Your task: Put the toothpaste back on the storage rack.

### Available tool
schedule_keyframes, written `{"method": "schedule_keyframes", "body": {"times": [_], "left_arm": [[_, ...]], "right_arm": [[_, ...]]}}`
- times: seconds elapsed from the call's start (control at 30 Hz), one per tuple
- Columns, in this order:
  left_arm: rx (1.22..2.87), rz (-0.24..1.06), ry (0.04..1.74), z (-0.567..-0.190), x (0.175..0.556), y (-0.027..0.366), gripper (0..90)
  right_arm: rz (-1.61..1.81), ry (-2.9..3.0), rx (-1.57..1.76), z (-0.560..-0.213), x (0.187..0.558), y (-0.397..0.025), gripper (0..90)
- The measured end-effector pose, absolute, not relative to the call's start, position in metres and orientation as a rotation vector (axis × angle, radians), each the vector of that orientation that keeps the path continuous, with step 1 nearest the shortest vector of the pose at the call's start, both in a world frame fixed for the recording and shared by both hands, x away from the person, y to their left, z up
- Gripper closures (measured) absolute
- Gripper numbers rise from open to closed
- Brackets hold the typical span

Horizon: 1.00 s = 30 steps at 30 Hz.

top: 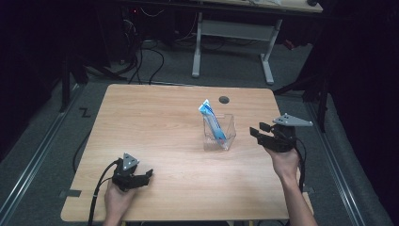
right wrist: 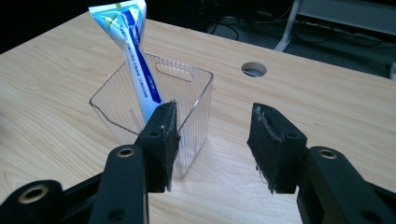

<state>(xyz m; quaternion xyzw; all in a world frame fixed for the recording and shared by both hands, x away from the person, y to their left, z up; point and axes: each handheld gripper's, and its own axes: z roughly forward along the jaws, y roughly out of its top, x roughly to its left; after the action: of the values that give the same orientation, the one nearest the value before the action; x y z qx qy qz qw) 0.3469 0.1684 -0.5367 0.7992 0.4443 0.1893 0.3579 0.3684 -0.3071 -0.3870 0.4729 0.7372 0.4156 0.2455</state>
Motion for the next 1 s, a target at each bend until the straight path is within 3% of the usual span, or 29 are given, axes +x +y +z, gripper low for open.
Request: {"method": "schedule_keyframes", "body": {"times": [1.0], "left_arm": [[2.063, 0.487, 1.147, -0.537, 0.347, 0.168, 23.6]], "right_arm": [[1.153, 1.934, 1.398, -0.417, 0.351, -0.336, 52.9]]}}
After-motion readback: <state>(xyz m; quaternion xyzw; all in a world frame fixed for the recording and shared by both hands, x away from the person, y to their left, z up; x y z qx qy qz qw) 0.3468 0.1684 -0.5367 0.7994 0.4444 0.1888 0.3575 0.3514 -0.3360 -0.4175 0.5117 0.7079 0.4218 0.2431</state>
